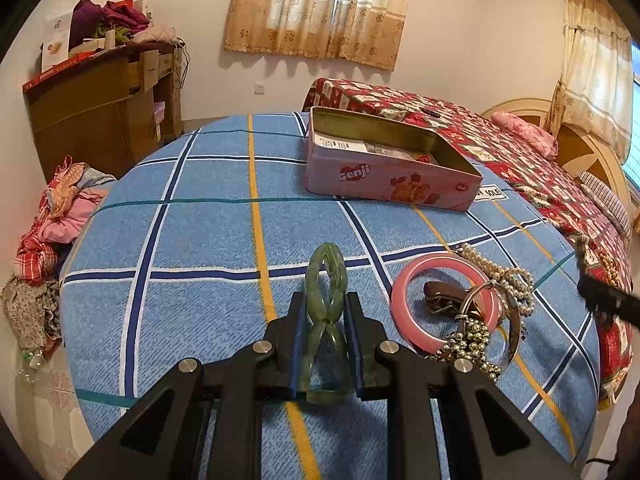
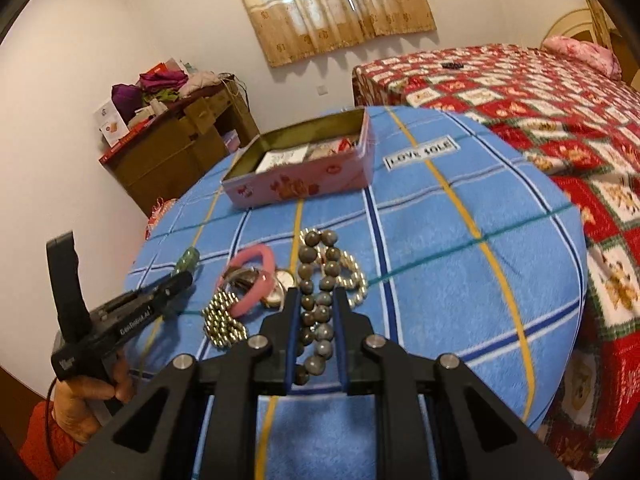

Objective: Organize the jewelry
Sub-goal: 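Lower the jade bangle into the tin with the left gripper while the right gripper drops the grey bracelet in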

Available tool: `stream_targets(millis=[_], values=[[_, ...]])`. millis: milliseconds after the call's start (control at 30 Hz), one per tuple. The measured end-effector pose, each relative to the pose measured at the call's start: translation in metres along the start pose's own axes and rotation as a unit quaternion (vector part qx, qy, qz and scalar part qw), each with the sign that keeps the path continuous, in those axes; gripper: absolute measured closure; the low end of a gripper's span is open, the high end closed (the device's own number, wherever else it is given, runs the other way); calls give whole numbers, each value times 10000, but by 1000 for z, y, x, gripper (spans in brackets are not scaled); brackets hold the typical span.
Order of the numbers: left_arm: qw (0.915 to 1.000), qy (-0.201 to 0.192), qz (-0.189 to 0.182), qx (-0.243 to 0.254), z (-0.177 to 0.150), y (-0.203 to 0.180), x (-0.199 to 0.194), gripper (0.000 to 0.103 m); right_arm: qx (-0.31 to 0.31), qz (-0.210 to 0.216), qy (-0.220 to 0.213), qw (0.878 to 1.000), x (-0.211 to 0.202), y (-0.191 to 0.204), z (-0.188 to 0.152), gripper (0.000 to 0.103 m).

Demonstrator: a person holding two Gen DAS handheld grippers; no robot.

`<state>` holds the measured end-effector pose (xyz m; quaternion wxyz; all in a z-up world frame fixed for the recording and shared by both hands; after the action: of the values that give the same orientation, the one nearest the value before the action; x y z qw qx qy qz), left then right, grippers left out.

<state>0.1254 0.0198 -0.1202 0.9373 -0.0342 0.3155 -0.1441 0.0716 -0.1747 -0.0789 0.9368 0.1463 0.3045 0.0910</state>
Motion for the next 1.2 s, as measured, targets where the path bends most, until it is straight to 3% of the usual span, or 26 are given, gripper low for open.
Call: stream_targets(millis=[300, 600, 933, 1200], values=[[9984, -419, -322, 186, 45, -28, -4, 84, -202, 78, -454, 9987, 15, 9, 56, 85], [9948, -794, -467, 443, 104, -49, 33, 84, -387, 27, -889, 9953, 61, 21, 111, 85], [9950, -611, -434, 660, 125, -55, 94, 84, -334, -83, -525, 9980, 136, 7, 125, 84], [9957, -387, -375, 748, 124, -57, 132, 84, -243, -160, -403, 9988, 159, -6, 127, 84]])
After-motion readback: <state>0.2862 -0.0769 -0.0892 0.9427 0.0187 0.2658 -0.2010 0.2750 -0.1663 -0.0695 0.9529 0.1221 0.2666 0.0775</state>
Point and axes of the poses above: each gripper's, at about its wrist camera, not at the fingertips, and x roughly the way its jaws point, y to its left, z to its top, the point moved 9 cm from there along x, roughly the way its jaws point, and after that the axes turned 6 degrees about -y, right-handed, at the moved point
